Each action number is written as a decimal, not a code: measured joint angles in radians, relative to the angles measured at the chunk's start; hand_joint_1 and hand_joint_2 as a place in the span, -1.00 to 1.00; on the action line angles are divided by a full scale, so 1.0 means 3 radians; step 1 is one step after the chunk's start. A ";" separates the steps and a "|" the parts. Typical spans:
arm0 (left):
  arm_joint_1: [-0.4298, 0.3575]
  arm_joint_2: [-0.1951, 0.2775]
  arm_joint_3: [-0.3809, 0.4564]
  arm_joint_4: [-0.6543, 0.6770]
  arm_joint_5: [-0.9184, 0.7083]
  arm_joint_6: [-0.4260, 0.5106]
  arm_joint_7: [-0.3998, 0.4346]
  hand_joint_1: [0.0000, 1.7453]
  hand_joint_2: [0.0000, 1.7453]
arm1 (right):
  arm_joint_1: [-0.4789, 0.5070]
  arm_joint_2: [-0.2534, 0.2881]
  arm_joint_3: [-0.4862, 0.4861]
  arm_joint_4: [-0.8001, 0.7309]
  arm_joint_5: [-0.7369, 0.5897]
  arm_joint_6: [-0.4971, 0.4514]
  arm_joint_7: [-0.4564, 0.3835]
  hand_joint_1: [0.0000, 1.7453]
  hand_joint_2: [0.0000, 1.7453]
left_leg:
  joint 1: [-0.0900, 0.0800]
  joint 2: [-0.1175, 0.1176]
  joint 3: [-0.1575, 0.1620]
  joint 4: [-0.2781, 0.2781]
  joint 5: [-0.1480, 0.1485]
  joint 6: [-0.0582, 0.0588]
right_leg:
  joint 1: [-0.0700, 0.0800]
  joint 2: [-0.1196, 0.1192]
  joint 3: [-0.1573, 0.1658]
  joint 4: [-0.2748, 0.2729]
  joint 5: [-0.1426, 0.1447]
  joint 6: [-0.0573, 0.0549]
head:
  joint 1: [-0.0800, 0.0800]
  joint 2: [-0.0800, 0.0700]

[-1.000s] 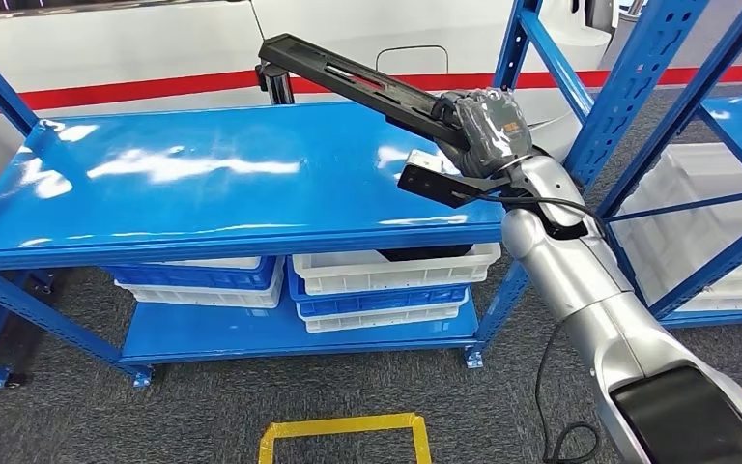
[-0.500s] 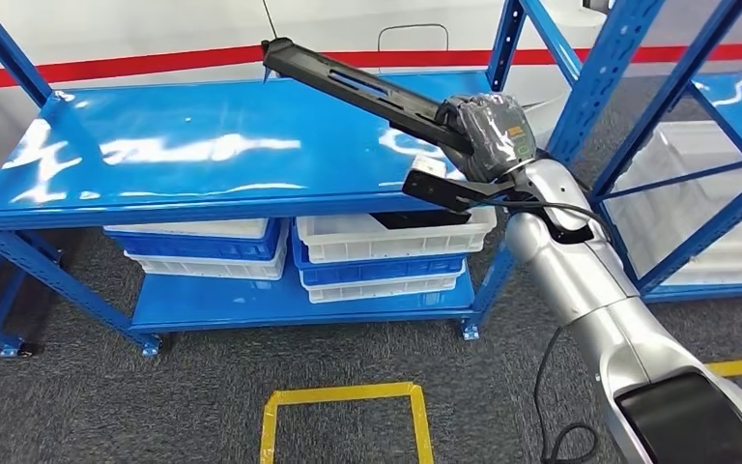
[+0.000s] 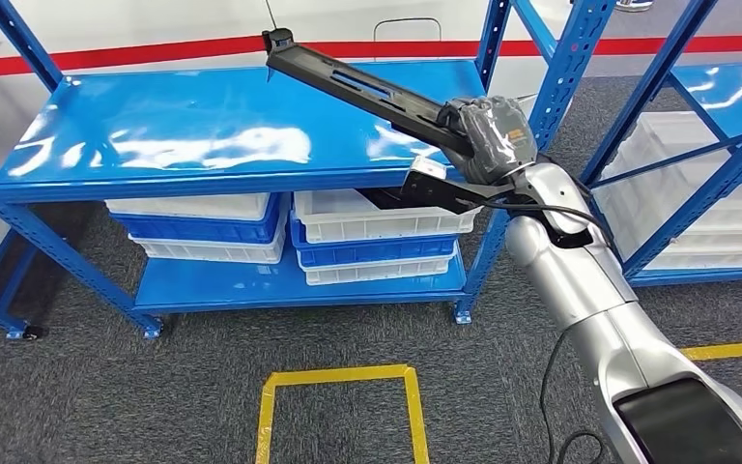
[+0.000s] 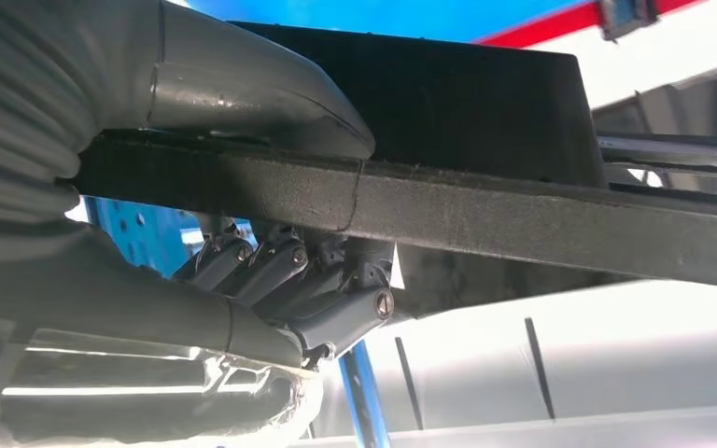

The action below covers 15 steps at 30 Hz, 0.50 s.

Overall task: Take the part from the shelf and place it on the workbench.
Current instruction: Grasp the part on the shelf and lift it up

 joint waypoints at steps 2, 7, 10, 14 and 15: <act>-0.0001 0.0001 0.0000 0.0001 -0.0007 0.0000 0.0003 -1.00 1.00 | 0.0007 -0.0010 -0.0012 -0.0013 0.0008 0.0000 0.0002 0.82 1.00 | -0.0016 0.0005 -0.0013 -0.0047 0.0045 0.0049 | -0.0001 -0.0004 -0.0015 -0.0017 0.0046 0.0053 | -0.0002 0.0000; -0.0006 -0.0003 0.0000 0.0001 -0.0012 -0.0003 0.0013 -1.00 1.00 | 0.0040 -0.0067 -0.0048 -0.0029 0.0018 0.0000 -0.0004 0.82 1.00 | -0.0023 0.0038 -0.0196 -0.0108 0.0259 0.0168 | 0.0008 0.0004 -0.0239 0.0597 -0.0458 -0.0009 | 0.0007 0.0000; -0.0006 -0.0004 0.0000 0.0002 -0.0018 -0.0005 0.0021 -1.00 1.00 | 0.0095 -0.0102 -0.0052 -0.0038 0.0021 -0.0005 -0.0025 0.82 1.00 | -0.0031 0.0040 -0.0355 -0.0102 0.0379 0.0166 | 0.0010 0.0004 -0.0177 0.0884 -0.0478 0.0052 | 0.0008 0.0000; -0.0013 -0.0010 0.0001 0.0001 -0.0026 -0.0004 0.0039 -1.00 1.00 | 0.0142 -0.0117 -0.0069 -0.0110 0.0021 -0.0010 -0.0039 0.82 1.00 | -0.0045 0.0044 -0.0523 -0.0080 0.0527 0.0118 | 0.0041 0.0004 0.0434 0.0106 -0.0392 0.0067 | 0.0004 0.0000; -0.0016 -0.0008 0.0001 0.0001 -0.0026 -0.0003 0.0043 -1.00 1.00 | 0.0141 -0.0118 -0.0072 -0.0128 0.0021 -0.0010 -0.0043 0.82 1.00 | -0.0050 0.0047 -0.0543 -0.0081 0.0563 0.0103 | 0.0054 0.0008 0.0519 -0.0052 -0.0428 0.0049 | 0.0004 0.0000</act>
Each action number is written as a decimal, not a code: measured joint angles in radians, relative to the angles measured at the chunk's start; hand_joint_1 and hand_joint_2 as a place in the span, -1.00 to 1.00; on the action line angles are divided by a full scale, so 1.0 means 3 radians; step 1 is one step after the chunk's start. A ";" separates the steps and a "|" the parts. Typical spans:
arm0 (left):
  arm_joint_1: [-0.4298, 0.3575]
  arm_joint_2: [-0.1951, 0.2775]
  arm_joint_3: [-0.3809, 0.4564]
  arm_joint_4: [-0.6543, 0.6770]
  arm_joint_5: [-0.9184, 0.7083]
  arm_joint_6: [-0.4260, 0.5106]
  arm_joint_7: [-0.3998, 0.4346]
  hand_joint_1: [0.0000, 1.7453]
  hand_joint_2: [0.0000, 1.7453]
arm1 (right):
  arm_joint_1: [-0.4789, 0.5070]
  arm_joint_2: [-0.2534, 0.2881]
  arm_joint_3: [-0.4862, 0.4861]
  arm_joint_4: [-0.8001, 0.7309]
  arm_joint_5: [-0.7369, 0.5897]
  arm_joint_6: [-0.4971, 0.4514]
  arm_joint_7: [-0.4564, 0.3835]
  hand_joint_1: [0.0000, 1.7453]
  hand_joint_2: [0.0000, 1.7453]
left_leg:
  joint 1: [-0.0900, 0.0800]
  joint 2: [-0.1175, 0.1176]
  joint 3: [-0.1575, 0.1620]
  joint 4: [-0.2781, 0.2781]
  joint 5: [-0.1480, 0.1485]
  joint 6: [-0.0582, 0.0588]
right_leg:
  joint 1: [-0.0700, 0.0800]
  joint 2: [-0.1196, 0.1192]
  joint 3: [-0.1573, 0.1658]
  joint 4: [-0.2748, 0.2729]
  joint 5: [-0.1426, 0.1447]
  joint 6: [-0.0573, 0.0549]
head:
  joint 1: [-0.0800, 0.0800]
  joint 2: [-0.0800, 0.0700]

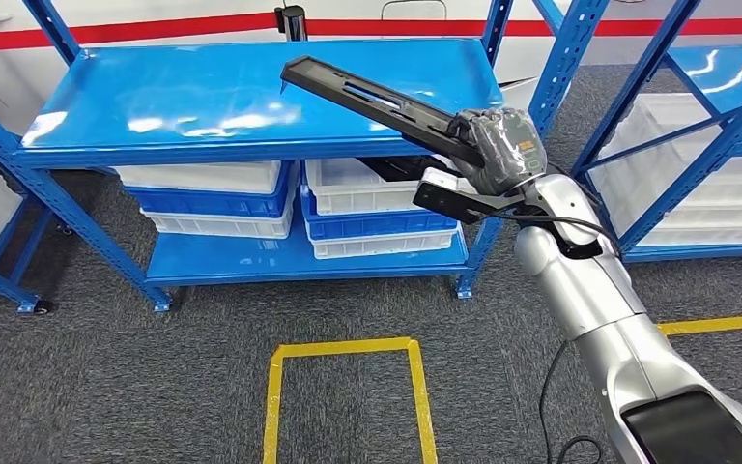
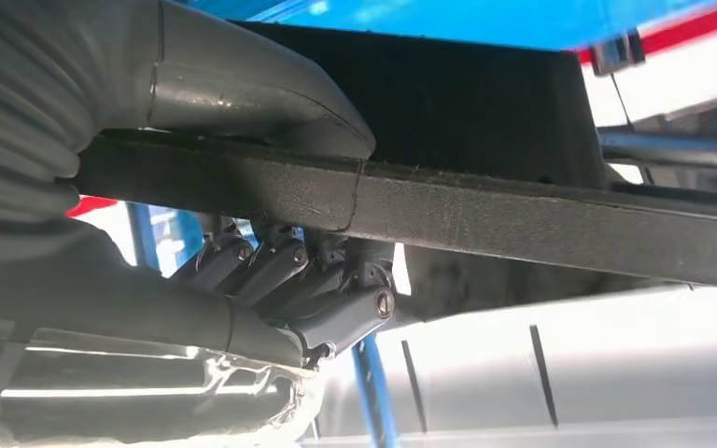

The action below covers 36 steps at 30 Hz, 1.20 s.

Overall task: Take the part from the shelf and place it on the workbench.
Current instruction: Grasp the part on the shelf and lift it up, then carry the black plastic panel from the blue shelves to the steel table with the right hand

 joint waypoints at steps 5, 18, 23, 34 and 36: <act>0.0001 0.0020 0.0008 0.0000 0.0019 0.0009 -0.0009 -1.00 1.00 | -0.0003 0.0027 0.0003 -0.0016 0.0004 0.0010 -0.0021 0.82 1.00 | 0.0026 -0.0020 -0.0100 0.0162 -0.0191 -0.0098 | -0.0064 -0.0005 -0.0063 -0.0085 0.0116 -0.0113 | -0.0013 0.0000; -0.0084 0.0039 0.0011 -0.0006 -0.0025 0.0024 -0.0017 -1.00 1.00 | -0.0023 0.0001 -0.0046 -0.0078 -0.0003 0.0015 -0.0045 0.82 1.00 | 0.0072 -0.0070 0.0441 0.0033 -0.0429 -0.0135 | -0.0073 -0.0013 -0.0454 -0.0025 0.0417 0.0092 | -0.0027 0.0000; -0.0111 0.0050 0.0012 -0.0008 -0.0025 0.0031 -0.0006 -1.00 1.00 | -0.0004 -0.0041 -0.0065 -0.0089 -0.0005 0.0015 -0.0045 0.82 1.00 | 0.0037 -0.0041 0.0297 -0.0002 -0.0291 0.0048 | -0.0069 -0.0002 -0.0740 0.0757 -0.0085 0.0026 | -0.0005 0.0000; -0.0102 0.0045 0.0024 -0.0007 -0.0007 0.0036 0.0001 -1.00 1.00 | -0.0036 -0.0031 -0.0076 -0.0125 -0.0011 0.0021 -0.0044 0.82 1.00 | -0.0023 -0.0044 0.0064 -0.0006 -0.0087 -0.0030 | 0.0005 -0.0014 -0.0113 -0.0127 0.0201 -0.0062 | -0.0009 0.0000; -0.0095 0.0051 0.0028 -0.0007 0.0003 0.0037 0.0000 -1.00 1.00 | -0.0040 -0.0016 -0.0072 -0.0124 -0.0011 0.0022 -0.0044 0.82 1.00 | 0.0007 -0.0048 -0.0005 0.0210 -0.0344 -0.0086 | -0.0028 -0.0033 -0.0181 -0.0117 0.0266 -0.0123 | -0.0018 0.0000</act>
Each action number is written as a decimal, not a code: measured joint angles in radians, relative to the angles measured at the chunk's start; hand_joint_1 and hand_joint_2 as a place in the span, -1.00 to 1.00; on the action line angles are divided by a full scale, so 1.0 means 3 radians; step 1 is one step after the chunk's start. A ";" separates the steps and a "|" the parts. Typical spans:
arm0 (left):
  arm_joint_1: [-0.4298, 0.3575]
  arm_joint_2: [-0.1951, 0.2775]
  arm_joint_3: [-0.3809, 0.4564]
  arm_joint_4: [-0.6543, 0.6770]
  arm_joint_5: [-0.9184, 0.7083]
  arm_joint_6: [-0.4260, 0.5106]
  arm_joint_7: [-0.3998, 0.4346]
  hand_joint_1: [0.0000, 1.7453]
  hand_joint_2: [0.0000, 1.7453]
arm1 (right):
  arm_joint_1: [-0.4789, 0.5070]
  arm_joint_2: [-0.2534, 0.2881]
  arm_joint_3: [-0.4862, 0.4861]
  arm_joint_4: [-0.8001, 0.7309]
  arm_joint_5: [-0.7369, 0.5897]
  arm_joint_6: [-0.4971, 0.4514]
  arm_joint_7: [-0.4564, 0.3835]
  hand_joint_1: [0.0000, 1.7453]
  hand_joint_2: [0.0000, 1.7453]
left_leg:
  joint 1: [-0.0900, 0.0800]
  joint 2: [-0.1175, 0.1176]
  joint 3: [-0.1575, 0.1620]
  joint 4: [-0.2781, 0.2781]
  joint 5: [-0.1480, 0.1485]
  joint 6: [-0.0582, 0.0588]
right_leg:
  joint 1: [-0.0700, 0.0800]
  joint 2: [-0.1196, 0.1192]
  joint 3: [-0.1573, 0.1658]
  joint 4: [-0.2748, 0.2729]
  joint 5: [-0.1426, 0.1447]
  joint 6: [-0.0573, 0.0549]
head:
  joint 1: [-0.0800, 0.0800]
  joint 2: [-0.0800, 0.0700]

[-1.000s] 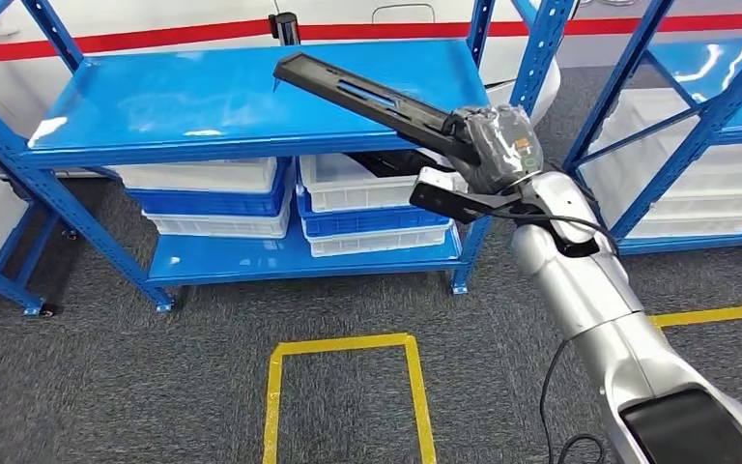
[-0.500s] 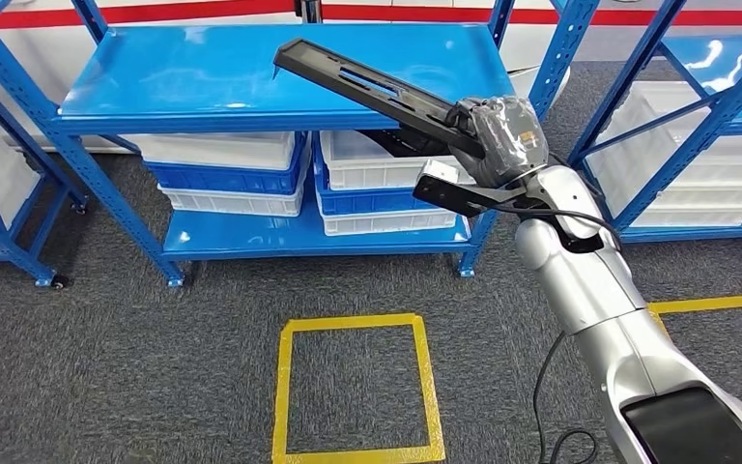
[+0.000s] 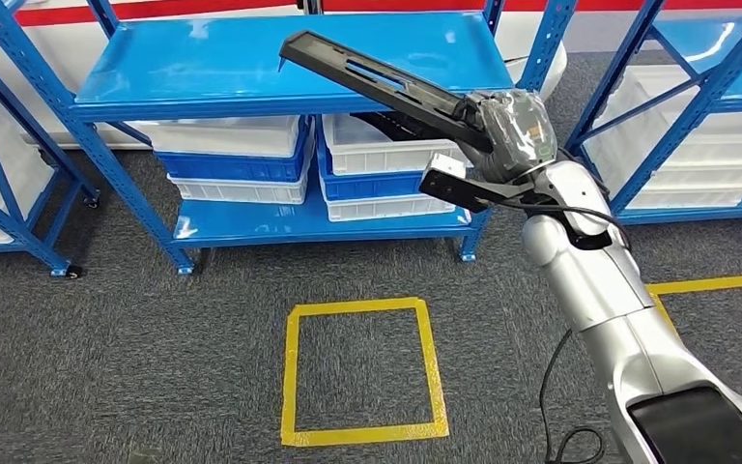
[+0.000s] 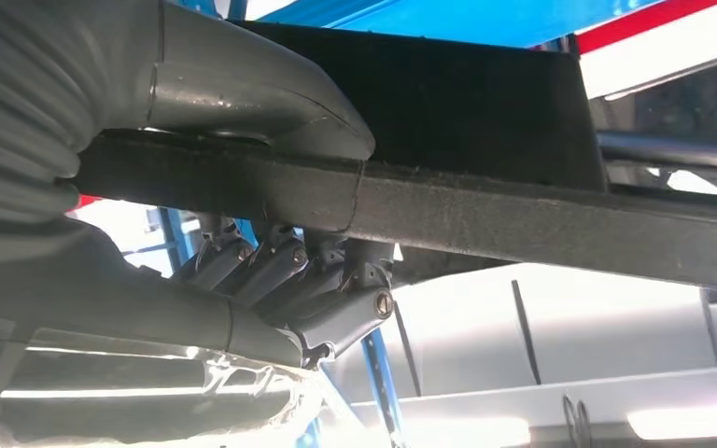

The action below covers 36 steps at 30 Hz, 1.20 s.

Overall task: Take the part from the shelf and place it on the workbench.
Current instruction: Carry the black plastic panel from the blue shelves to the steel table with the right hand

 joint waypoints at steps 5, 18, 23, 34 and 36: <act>-0.0004 0.0008 0.0009 0.0000 0.0009 0.0000 0.0001 -1.00 1.00 | -0.0007 0.0029 0.0003 0.0001 0.0002 0.0000 0.0000 0.82 1.00 | 0.0122 0.0007 0.0034 0.0572 -0.0211 -0.0153 | -0.0020 -0.0017 -0.0284 0.0202 0.0069 0.0012 | -0.0012 0.0000; -0.0035 0.0001 0.0019 -0.0003 -0.0023 0.0000 0.0006 -1.00 1.00 | -0.0022 0.0024 -0.0009 0.0008 0.0024 -0.0022 -0.0003 0.82 1.00 | 0.0072 -0.0030 0.0155 0.0043 -0.0018 0.0099 | -0.0033 0.0004 -0.0626 0.0436 -0.0008 0.0164 | 0.0000 0.0000; -0.0035 0.0002 0.0019 -0.0003 -0.0023 0.0000 0.0006 -1.00 1.00 | -0.0022 0.0024 -0.0009 0.0008 0.0025 -0.0022 -0.0003 0.82 1.00 | 0.0071 -0.0029 0.0143 0.0043 -0.0006 0.0106 | -0.0032 0.0004 -0.0640 0.0479 -0.0057 0.0154 | 0.0007 0.0000; -0.0065 0.0016 0.0019 -0.0005 -0.0064 -0.0008 0.0062 -1.00 1.00 | 0.0010 0.0009 -0.0045 -0.0087 0.0053 -0.0017 0.0013 0.82 1.00 | 0.0093 0.0006 -0.0468 0.0794 -0.0162 -0.0118 | 0.0009 0.0001 -0.0180 0.0174 0.0016 -0.0071 | 0.0004 0.0000; -0.0073 0.0017 0.0019 -0.0005 -0.0068 -0.0008 0.0062 -1.00 1.00 | 0.0025 0.0003 -0.0051 -0.0089 0.0056 -0.0014 0.0014 0.82 1.00 | 0.0124 0.0008 -0.0335 0.0943 0.0006 -0.0151 | 0.0000 -0.0001 -0.0317 0.0180 0.0121 -0.0042 | 0.0003 0.0000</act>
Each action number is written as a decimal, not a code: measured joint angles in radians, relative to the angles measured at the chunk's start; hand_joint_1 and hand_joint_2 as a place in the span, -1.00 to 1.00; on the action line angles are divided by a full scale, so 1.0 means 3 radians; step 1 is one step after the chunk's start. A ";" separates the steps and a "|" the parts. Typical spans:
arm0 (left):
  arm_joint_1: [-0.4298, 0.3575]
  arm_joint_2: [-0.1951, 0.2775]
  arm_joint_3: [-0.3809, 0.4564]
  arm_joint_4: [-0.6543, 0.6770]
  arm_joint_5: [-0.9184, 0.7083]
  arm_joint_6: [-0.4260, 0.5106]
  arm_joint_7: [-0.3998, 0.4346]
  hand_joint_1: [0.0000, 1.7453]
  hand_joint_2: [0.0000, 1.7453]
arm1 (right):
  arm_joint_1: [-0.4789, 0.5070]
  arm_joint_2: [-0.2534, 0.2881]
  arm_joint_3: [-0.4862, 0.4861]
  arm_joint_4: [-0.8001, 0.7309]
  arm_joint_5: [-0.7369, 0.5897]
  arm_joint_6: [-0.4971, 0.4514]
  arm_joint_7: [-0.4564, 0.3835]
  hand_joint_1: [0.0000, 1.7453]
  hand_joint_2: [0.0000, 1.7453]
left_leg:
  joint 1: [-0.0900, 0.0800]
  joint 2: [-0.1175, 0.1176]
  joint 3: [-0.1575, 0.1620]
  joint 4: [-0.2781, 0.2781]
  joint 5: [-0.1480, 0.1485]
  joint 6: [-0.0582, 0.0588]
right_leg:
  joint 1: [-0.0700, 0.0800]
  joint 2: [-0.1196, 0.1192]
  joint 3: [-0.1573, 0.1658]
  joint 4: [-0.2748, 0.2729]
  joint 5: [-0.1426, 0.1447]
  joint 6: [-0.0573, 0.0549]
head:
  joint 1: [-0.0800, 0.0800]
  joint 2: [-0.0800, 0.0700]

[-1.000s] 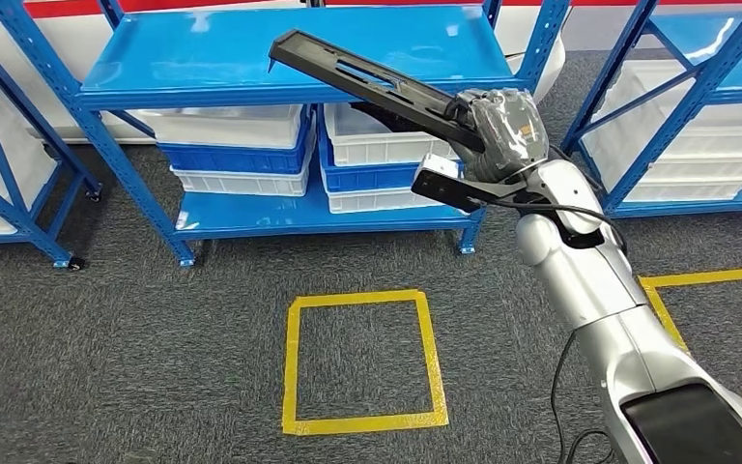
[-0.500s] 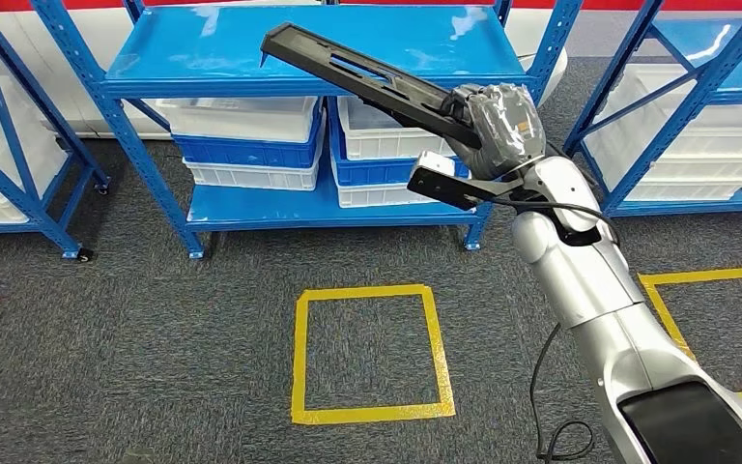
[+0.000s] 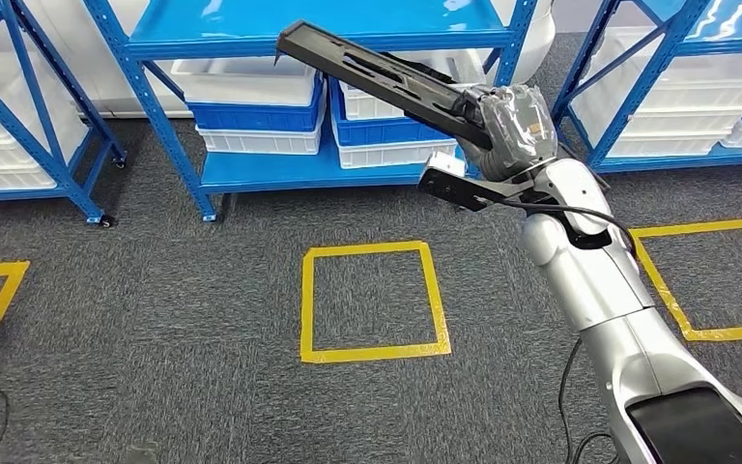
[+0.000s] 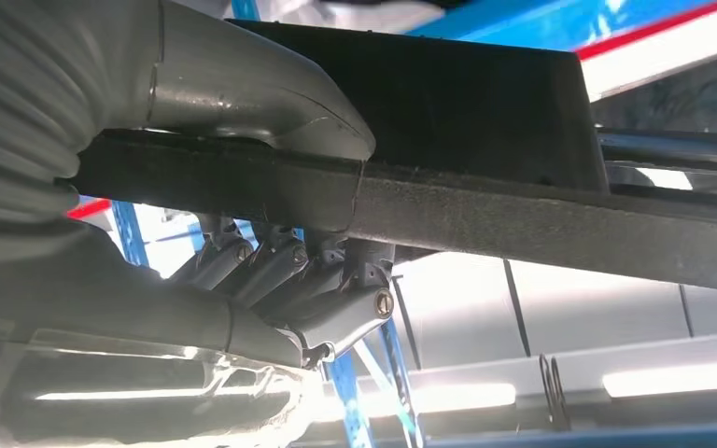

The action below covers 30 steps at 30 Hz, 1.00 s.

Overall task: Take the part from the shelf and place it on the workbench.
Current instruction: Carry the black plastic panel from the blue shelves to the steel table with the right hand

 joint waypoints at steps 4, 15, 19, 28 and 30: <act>-0.0046 0.0003 -0.0001 -0.0016 -0.0026 -0.0001 0.0003 -1.00 1.00 | 0.0007 -0.0037 -0.0042 -0.0072 -0.0002 0.0001 0.0005 0.82 1.00 | 0.0018 -0.0012 0.0769 -0.0773 -0.0216 -0.0003 | 0.0000 -0.0014 -0.0190 0.0025 0.0173 0.0104 | 0.0006 0.0000; -0.0041 0.0007 0.0008 -0.0025 0.0038 -0.0001 -0.0011 -1.00 1.00 | 0.0082 -0.0071 -0.0052 -0.0111 0.0005 0.0077 0.0004 0.82 1.00 | -0.0053 0.0020 0.0390 -0.1026 0.0150 0.0249 | -0.0027 0.0014 -0.0360 0.0969 -0.0261 0.0216 | 0.0025 0.0000; -0.0032 -0.0003 0.0035 -0.0026 0.0076 0.0003 -0.0039 -1.00 1.00 | 0.0021 -0.0012 -0.0044 -0.0113 0.0002 0.0094 0.0003 0.82 1.00 | -0.0062 0.0020 0.0219 -0.1027 0.0341 0.0176 | 0.0007 0.0030 0.0333 0.0183 -0.0370 0.0174 | 0.0021 0.0000; 0.0028 -0.0008 0.0079 -0.0022 0.0086 0.0009 -0.0063 -1.00 1.00 | -0.0050 0.0082 -0.0027 -0.0079 -0.0111 0.0145 -0.0042 0.82 1.00 | -0.0030 0.0007 0.0026 -0.0438 -0.0239 0.0060 | 0.0000 0.0014 0.0186 -0.0010 -0.0165 -0.0043 | -0.0004 0.0000; 0.0032 -0.0009 0.0094 -0.0022 0.0089 0.0009 -0.0065 -1.00 1.00 | -0.0045 0.0094 -0.0028 -0.0061 -0.0167 0.0169 -0.0067 0.82 1.00 | -0.0027 0.0002 0.0030 -0.0118 -0.0305 0.0043 | 0.0005 0.0014 0.0072 -0.0006 -0.0077 -0.0037 | -0.0005 0.0000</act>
